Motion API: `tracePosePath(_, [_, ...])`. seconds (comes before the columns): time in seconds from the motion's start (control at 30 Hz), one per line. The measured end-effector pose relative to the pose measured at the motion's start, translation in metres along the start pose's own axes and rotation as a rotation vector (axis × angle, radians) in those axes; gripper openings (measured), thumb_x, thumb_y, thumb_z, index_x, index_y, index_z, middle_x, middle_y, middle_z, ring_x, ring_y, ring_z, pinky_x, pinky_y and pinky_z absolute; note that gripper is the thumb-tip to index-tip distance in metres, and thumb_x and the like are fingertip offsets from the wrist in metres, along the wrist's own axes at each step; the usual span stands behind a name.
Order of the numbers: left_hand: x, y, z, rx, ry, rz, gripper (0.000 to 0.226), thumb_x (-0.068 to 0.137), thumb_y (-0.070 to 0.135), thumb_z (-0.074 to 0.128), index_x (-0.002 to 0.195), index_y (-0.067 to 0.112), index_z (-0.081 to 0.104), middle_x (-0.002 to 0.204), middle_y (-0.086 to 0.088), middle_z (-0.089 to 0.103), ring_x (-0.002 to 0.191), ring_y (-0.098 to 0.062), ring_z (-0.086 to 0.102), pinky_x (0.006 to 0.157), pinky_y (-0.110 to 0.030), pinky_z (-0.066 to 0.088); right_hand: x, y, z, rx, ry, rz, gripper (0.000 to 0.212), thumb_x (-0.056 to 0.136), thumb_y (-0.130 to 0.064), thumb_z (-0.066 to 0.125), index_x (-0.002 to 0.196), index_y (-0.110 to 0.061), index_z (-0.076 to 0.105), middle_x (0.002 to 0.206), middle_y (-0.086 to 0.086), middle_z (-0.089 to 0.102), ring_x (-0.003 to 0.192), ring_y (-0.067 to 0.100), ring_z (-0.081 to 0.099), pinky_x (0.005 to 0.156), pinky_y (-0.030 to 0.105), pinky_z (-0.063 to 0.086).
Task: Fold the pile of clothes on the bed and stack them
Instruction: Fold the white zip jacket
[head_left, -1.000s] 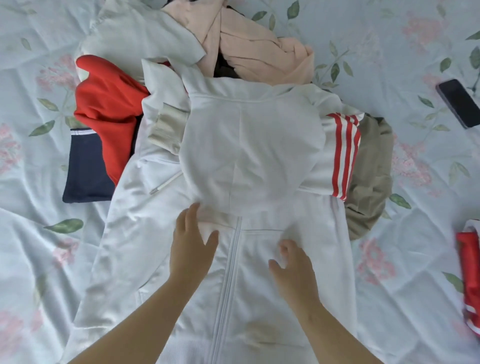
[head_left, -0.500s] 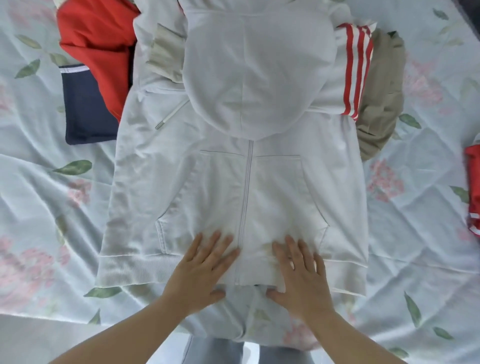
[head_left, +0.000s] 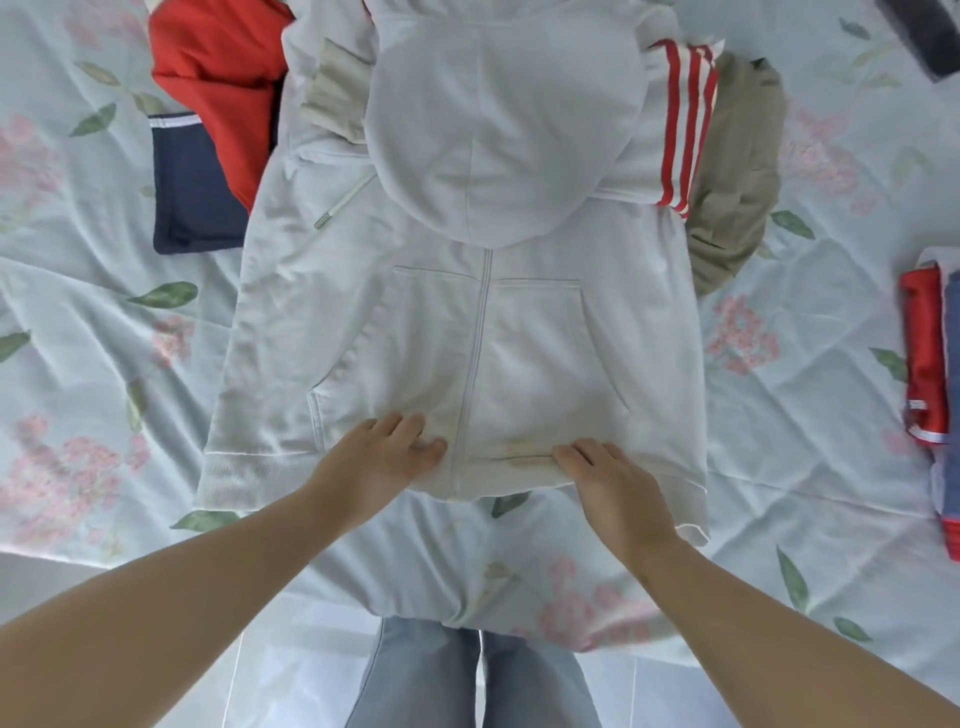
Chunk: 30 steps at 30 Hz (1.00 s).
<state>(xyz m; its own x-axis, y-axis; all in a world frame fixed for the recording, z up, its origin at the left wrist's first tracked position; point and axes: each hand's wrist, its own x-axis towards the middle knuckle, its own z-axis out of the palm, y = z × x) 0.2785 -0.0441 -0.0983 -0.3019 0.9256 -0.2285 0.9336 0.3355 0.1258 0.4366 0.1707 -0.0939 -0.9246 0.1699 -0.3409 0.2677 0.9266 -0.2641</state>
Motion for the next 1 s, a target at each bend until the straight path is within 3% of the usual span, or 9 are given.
tracePosePath(0.1, [-0.006, -0.003, -0.017, -0.215, -0.132, -0.198, 0.052, 0.074, -0.004, 0.062, 0.114, 0.021, 0.041, 0.095, -0.008, 0.062, 0.074, -0.029, 0.063, 0.060, -0.032, 0.051, 0.000, 0.010, -0.013, 0.011, -0.086, -0.016, 0.030, 0.087, -0.006, 0.056, 0.115, -0.014, 0.058, 0.102, 0.003, 0.061, 0.095, 0.025, 0.058, 0.061, 0.036, 0.046])
tracePosePath(0.17, [-0.009, -0.008, -0.031, -0.288, -0.227, -0.328, 0.027, 0.094, 0.010, 0.045, 0.118, 0.021, 0.041, 0.103, -0.001, 0.063, 0.084, -0.026, 0.060, 0.069, -0.029, 0.044, -0.002, 0.015, -0.023, 0.066, -0.117, -0.009, 0.029, 0.097, -0.018, 0.043, 0.124, -0.021, 0.052, 0.109, -0.001, 0.060, 0.103, 0.021, 0.054, 0.072, 0.034, 0.044])
tracePosePath(0.33, [-0.004, -0.016, -0.079, -0.578, -0.215, -0.507, 0.017, 0.095, 0.014, 0.044, 0.108, 0.023, 0.050, 0.075, -0.002, 0.055, 0.065, -0.019, 0.051, 0.055, -0.026, 0.036, -0.001, 0.006, -0.066, 0.255, -0.101, 0.065, 0.028, 0.101, -0.028, 0.039, 0.122, -0.017, 0.053, 0.101, 0.006, 0.066, 0.093, 0.028, 0.060, 0.074, 0.033, 0.042])
tracePosePath(0.47, [0.003, -0.013, -0.110, -0.584, -0.184, -0.475, 0.021, 0.099, 0.021, 0.039, 0.119, 0.024, 0.043, 0.083, -0.003, 0.058, 0.078, -0.025, 0.056, 0.069, -0.035, 0.043, 0.000, 0.001, -0.098, 0.272, -0.096, 0.107, 0.022, 0.101, -0.030, 0.035, 0.107, -0.015, 0.050, 0.073, 0.003, 0.053, 0.073, 0.027, 0.051, 0.064, 0.033, 0.037])
tracePosePath(0.57, [0.004, -0.009, -0.125, -0.494, -0.138, -0.344, 0.037, 0.098, 0.044, 0.038, 0.130, 0.026, 0.040, 0.096, 0.009, 0.059, 0.092, -0.019, 0.059, 0.069, -0.027, 0.036, -0.002, 0.002, -0.116, 0.264, -0.125, 0.119, 0.018, 0.101, -0.032, 0.035, 0.091, -0.018, 0.039, 0.061, -0.002, 0.041, 0.069, 0.027, 0.047, 0.062, 0.033, 0.036])
tracePosePath(0.63, [0.001, -0.007, -0.133, -0.377, -0.196, -0.233, 0.064, 0.086, 0.062, 0.048, 0.138, 0.031, 0.031, 0.117, 0.011, 0.056, 0.098, -0.017, 0.058, 0.072, -0.025, 0.036, -0.005, 0.002, -0.126, 0.252, -0.137, 0.118, 0.020, 0.101, -0.033, 0.035, 0.088, -0.018, 0.036, 0.060, -0.003, 0.040, 0.068, 0.026, 0.046, 0.061, 0.032, 0.034])
tracePosePath(0.73, [-0.007, 0.000, -0.140, -0.186, -0.301, -0.103, 0.094, 0.066, 0.072, 0.062, 0.140, 0.028, 0.024, 0.124, 0.014, 0.047, 0.080, -0.013, 0.055, 0.065, -0.025, 0.036, -0.012, 0.001, -0.136, 0.233, -0.143, 0.116, 0.019, 0.101, -0.033, 0.035, 0.088, -0.020, 0.036, 0.059, -0.004, 0.040, 0.067, 0.026, 0.046, 0.059, 0.031, 0.032])
tracePosePath(0.87, [-0.018, 0.008, -0.142, -0.021, -0.248, -0.064, 0.051, 0.089, 0.056, 0.050, 0.121, 0.017, 0.042, 0.111, 0.005, 0.058, 0.092, -0.020, 0.060, 0.066, -0.027, 0.035, -0.029, -0.009, -0.146, 0.228, -0.170, 0.104, 0.022, 0.101, -0.036, 0.036, 0.084, -0.022, 0.036, 0.065, -0.002, 0.044, 0.069, 0.024, 0.047, 0.060, 0.031, 0.032])
tracePosePath(1.0, [-0.033, 0.021, -0.148, -0.259, -0.374, -0.143, 0.039, 0.090, 0.055, 0.049, 0.075, 0.020, 0.039, 0.071, 0.009, 0.048, 0.081, -0.020, 0.055, 0.065, -0.028, 0.033, -0.051, -0.017, -0.149, 0.281, -0.328, 0.095, 0.037, 0.100, -0.038, 0.040, 0.066, -0.025, 0.030, 0.064, -0.005, 0.042, 0.062, 0.016, 0.042, 0.059, 0.030, 0.031])
